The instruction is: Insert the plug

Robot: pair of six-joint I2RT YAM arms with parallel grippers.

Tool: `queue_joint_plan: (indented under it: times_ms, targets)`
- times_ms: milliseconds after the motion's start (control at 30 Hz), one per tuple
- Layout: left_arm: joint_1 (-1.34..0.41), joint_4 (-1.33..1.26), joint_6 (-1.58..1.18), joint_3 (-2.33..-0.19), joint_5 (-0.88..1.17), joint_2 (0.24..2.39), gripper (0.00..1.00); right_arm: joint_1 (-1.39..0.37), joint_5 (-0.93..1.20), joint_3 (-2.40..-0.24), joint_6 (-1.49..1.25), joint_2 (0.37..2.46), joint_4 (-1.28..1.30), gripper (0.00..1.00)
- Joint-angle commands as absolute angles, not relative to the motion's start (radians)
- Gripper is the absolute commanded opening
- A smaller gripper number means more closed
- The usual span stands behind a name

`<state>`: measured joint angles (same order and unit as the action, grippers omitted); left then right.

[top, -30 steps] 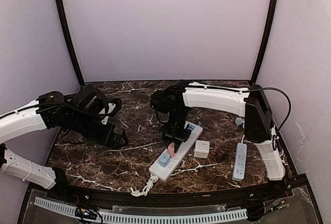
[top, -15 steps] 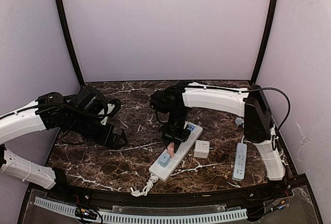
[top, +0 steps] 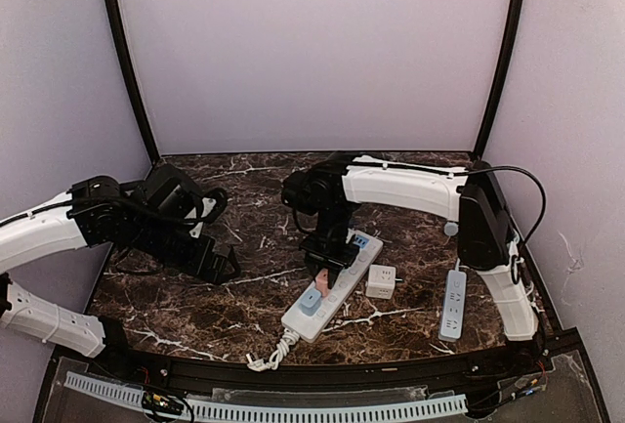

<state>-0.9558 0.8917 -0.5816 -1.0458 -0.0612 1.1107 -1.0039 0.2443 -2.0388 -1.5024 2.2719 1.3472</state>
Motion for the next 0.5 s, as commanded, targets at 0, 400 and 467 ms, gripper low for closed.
queue_joint_plan:
  times_ms: [0, 400, 467]
  targets:
    - [-0.951, 0.902, -0.587, -1.024, -0.064, 1.087, 0.99, -1.031, 0.208, -2.052, -1.532, 2.318, 1.369, 0.0]
    - [-0.951, 0.901, -0.579, -0.997, -0.055, 1.058, 0.99, -1.07, 0.2, -2.085, -1.58, 2.35, 1.369, 0.0]
    - [-0.951, 0.903, -0.573, -0.998, -0.055, 1.055, 0.99, -1.071, 0.196, -2.078, -1.574, 2.361, 1.37, 0.0]
